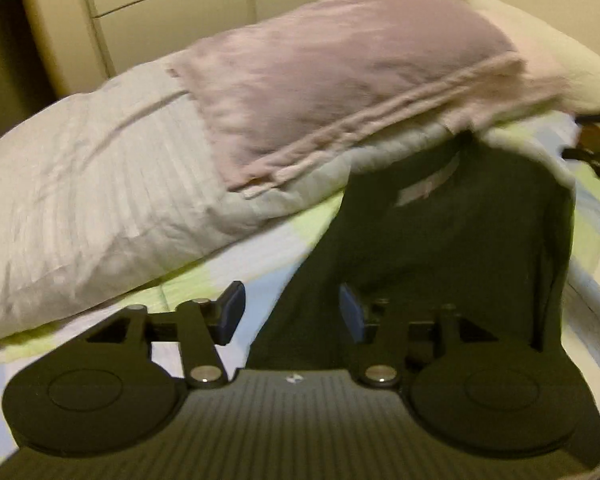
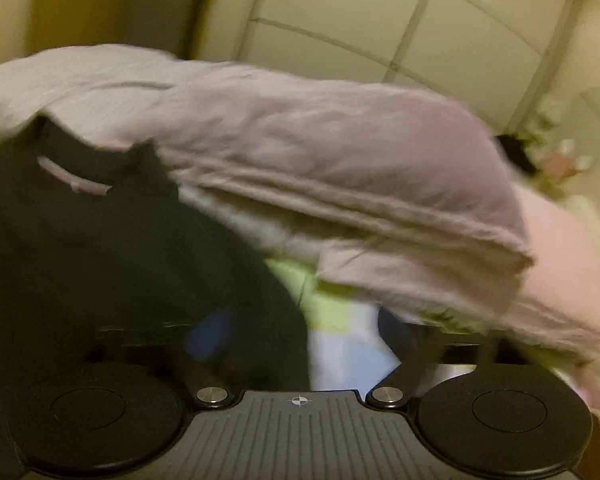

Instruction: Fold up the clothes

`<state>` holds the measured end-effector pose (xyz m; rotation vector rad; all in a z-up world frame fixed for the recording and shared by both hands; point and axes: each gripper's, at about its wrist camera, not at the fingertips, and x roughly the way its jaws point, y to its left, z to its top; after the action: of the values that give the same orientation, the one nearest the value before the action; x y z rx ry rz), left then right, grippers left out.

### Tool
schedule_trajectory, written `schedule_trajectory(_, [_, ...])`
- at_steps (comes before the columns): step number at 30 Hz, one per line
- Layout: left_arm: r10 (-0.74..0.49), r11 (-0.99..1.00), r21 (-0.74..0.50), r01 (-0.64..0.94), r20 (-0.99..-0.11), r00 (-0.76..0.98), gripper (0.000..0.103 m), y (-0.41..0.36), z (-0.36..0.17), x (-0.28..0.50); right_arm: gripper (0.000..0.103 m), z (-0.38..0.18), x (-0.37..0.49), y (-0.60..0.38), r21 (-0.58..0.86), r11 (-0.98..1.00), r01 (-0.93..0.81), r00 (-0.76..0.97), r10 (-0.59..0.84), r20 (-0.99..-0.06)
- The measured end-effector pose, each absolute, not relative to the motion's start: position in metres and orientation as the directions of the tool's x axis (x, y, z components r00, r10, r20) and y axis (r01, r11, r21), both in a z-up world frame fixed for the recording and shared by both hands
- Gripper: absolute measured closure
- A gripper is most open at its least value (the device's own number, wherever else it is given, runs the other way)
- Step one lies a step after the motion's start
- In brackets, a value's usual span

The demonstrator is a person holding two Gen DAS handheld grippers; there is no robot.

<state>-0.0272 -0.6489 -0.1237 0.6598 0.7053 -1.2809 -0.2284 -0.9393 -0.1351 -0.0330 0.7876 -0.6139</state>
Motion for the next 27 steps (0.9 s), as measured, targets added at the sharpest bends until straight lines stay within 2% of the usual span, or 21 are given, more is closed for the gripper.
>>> schedule_trajectory(1, [-0.612, 0.18, 0.022, 0.983, -0.78, 0.129, 0.051, -0.641, -0.129, -0.029, 0.017, -0.136, -0.226, -0.939, -0.204, 0.832, 0.516, 0.553, -0.506, -0.662])
schedule_trajectory(2, [-0.611, 0.192, -0.005, 0.981, -0.783, 0.115, 0.039, -0.633, -0.135, -0.031, 0.017, -0.139, -0.225, -0.933, -0.154, 0.84, 0.52, 0.565, -0.473, -0.676])
schedule_trajectory(3, [-0.599, 0.199, -0.036, 0.979, -0.795, 0.092, 0.037, -0.622, -0.145, -0.034, 0.017, -0.146, -0.225, -0.921, -0.118, 0.848, 0.516, 0.568, -0.442, -0.694])
schedule_trajectory(8, [-0.466, 0.227, -0.191, 0.955, -0.882, -0.066, 0.038, -0.553, -0.224, -0.083, 0.017, -0.212, -0.242, -0.831, 0.09, 0.845, 0.527, 0.517, -0.235, -0.823])
schedule_trajectory(11, [-0.413, 0.175, -0.278, 0.944, -0.891, -0.186, 0.038, -0.516, -0.256, -0.129, 0.017, -0.253, -0.253, -0.781, 0.237, 0.774, 0.587, 0.474, -0.091, -0.876])
schedule_trajectory(13, [-0.395, 0.112, -0.333, 0.936, -0.88, -0.265, 0.045, -0.5, -0.269, -0.158, 0.017, -0.268, -0.255, -0.764, 0.292, 0.701, 0.651, 0.461, -0.06, -0.885])
schedule_trajectory(15, [-0.366, 0.062, -0.335, 0.94, -0.884, -0.291, 0.059, -0.49, -0.277, -0.183, 0.017, -0.28, -0.253, -0.749, 0.316, 0.637, 0.703, 0.445, -0.047, -0.894])
schedule_trajectory(16, [-0.352, 0.044, -0.336, 0.941, -0.887, -0.3, 0.06, -0.485, -0.279, -0.193, 0.017, -0.286, -0.249, -0.746, 0.304, 0.625, 0.719, 0.429, -0.055, -0.902])
schedule_trajectory(17, [-0.35, 0.033, -0.334, 0.942, -0.887, -0.302, 0.06, -0.48, -0.278, -0.199, 0.03, -0.29, -0.246, -0.744, 0.292, 0.616, 0.731, 0.415, -0.062, -0.908])
schedule_trajectory(18, [-0.356, 0.029, -0.332, 0.943, -0.885, -0.301, 0.06, -0.475, -0.274, -0.202, 0.054, -0.291, -0.245, -0.745, 0.279, 0.614, 0.738, 0.401, -0.067, -0.914])
schedule_trajectory(19, [-0.369, 0.032, -0.332, 0.943, -0.88, -0.298, 0.06, -0.472, -0.27, -0.201, 0.096, -0.288, -0.248, -0.748, 0.274, 0.615, 0.74, 0.395, -0.066, -0.916])
schedule_trajectory(22, [-0.413, 0.052, -0.339, 0.939, -0.864, -0.289, 0.057, -0.462, -0.253, -0.19, 0.096, -0.262, -0.276, -0.762, 0.273, 0.632, 0.726, 0.41, -0.078, -0.909])
schedule_trajectory(27, [-0.462, 0.077, -0.351, 0.933, -0.842, -0.279, 0.052, -0.458, -0.242, -0.169, 0.097, -0.203, -0.383, -0.788, 0.017, 0.67, 0.742, 0.269, -0.275, -0.923])
